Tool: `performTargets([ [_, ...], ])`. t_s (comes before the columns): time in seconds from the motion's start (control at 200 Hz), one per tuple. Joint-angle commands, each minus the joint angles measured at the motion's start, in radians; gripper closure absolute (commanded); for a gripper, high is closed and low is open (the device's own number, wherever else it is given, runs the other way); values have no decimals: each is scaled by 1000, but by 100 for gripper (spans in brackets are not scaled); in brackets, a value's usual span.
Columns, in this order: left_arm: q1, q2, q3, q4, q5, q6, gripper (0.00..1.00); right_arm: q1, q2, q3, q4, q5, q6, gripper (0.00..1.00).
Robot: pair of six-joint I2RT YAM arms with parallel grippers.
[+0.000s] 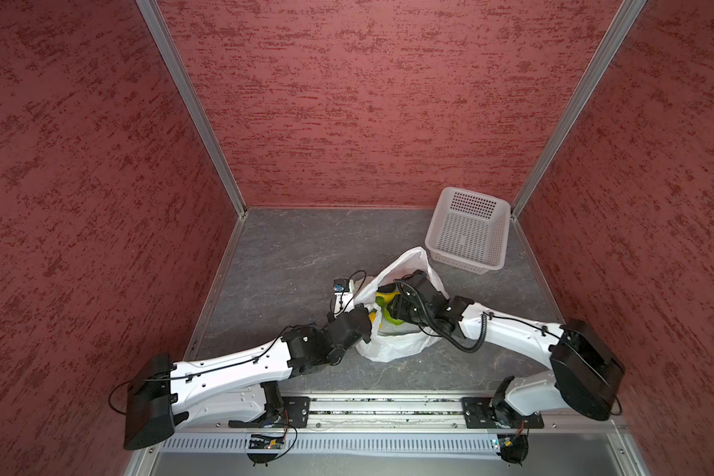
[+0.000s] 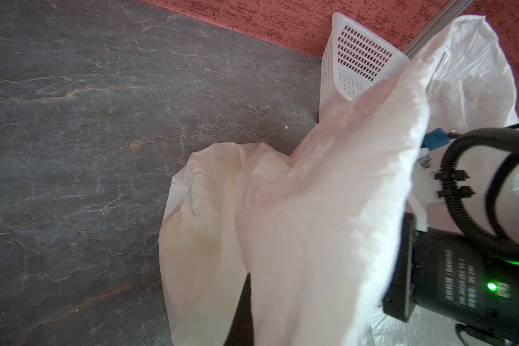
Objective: Untie the knot of the plastic bag and take out the fruit
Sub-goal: Pick up the fruit from the plastic bag.
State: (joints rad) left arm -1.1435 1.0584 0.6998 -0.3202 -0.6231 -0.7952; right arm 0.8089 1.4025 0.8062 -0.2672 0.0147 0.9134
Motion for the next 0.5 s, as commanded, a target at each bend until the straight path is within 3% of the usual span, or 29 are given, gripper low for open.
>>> performTargets([
  [0.0,4,-4,-4,20,17,12,100,15,-53,5,-26,-36,-35,43],
  [0.496,4,3,4,23,19,16,100,80,-159,121,-181,-103,-149,40],
])
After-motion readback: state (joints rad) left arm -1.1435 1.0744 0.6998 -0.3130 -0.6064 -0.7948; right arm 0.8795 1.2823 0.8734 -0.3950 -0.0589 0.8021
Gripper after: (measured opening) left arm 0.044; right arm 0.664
